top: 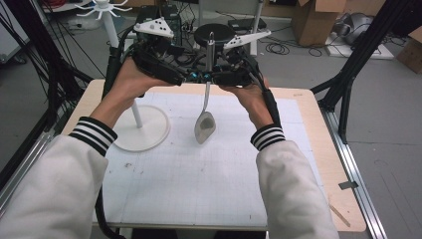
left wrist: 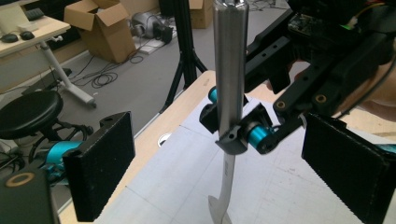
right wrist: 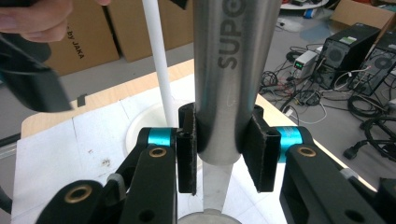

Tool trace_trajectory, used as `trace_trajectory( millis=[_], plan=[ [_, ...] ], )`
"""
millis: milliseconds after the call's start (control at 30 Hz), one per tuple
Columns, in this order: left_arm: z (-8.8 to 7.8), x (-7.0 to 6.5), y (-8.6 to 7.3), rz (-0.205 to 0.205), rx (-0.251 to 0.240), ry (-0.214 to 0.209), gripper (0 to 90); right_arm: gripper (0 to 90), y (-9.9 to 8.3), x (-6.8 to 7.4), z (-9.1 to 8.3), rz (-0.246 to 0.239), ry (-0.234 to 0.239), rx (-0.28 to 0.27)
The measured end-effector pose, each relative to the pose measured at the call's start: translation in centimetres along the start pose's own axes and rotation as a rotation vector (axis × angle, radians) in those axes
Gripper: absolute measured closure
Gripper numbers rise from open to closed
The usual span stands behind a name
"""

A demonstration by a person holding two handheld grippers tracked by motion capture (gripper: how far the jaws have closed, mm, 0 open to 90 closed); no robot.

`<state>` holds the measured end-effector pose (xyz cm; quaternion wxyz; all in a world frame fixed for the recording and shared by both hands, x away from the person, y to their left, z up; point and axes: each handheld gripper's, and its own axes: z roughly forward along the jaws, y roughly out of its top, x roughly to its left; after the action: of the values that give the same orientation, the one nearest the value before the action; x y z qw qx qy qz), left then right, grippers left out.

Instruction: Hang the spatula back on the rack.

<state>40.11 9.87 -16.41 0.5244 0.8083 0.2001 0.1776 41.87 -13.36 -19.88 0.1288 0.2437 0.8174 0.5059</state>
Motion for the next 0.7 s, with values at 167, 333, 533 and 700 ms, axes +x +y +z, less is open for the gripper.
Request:
trace_trajectory(
  millis=[167,333,533,700],
  plan=[
    [0.4,0.1,0.4,0.000,0.006,0.000,14.2,68.8,0.0,0.2,0.2,-0.008,0.004,0.004],
    [1.0,0.3,1.1,0.009,0.024,-0.004,16.2,68.7,0.0,0.2,0.4,-0.014,0.007,0.004],
    [1.5,0.2,1.4,0.004,0.042,-0.009,19.4,68.7,0.0,0.3,0.5,-0.025,0.016,0.009],
    [1.7,0.2,1.4,-0.001,0.064,-0.004,21.1,68.7,-0.1,0.4,0.4,-0.012,0.013,0.028]
  ],
)
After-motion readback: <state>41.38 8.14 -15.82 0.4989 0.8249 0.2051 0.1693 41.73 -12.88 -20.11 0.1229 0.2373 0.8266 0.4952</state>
